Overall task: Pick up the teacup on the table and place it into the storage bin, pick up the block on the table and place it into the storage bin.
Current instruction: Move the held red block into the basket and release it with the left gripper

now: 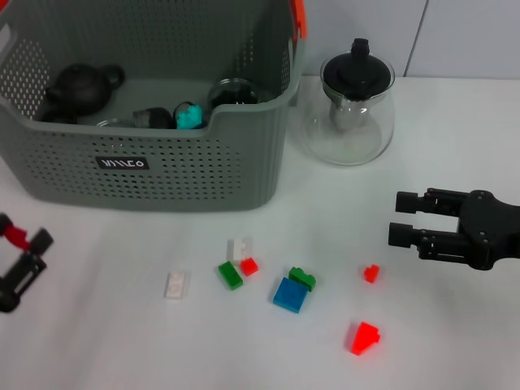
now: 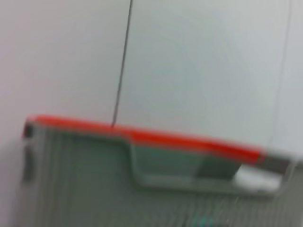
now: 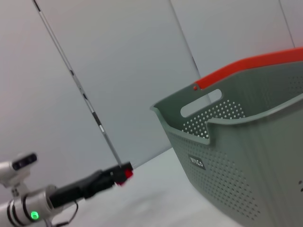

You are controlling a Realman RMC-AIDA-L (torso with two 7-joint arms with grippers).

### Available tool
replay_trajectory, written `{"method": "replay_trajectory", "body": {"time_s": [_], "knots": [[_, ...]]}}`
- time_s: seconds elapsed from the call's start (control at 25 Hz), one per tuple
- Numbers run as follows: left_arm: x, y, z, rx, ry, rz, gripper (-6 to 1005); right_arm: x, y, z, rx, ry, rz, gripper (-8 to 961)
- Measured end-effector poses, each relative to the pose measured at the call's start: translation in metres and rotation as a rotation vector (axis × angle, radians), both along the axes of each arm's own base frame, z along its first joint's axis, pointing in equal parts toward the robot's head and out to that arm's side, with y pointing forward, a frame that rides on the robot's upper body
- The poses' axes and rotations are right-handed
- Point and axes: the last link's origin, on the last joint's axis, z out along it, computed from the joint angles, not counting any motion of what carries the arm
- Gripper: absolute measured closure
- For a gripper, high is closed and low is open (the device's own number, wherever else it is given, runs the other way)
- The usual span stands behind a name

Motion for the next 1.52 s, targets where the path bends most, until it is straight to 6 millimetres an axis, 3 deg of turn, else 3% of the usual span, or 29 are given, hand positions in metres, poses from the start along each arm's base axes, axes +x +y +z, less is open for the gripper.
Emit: {"method": "replay_trajectory", "body": {"time_s": [0.36,0.68,0.92,1.08,1.32,1.44,1.52], "knots": [[0.028,0.048,0.041,-0.098,-0.236,-0.156,366,-0.002,0.001,-0.001,0.001,0.005,0.005,221],[0.083,0.12,0.067,-0.225,-0.357,-0.35,365,-0.005,0.002,-0.002,0.0,0.008,0.012,222],[0.128,0.196,0.075,-0.334,-0.27,-0.316,365,-0.005,0.003,-0.002,-0.001,0.007,0.014,222],[0.139,0.229,0.067,-0.434,-0.08,-0.177,362,-0.005,0.003,-0.002,0.0,0.007,0.015,222],[0.142,0.238,0.056,-0.454,0.074,-0.008,354,-0.006,0.003,-0.004,-0.002,0.01,0.016,222],[0.147,0.235,0.058,-0.4,0.074,-0.011,350,-0.006,0.003,-0.004,-0.002,0.011,0.016,222],[0.15,0.229,0.064,-0.365,0.027,-0.036,293,-0.007,0.003,-0.004,-0.002,0.011,0.017,222]]}}
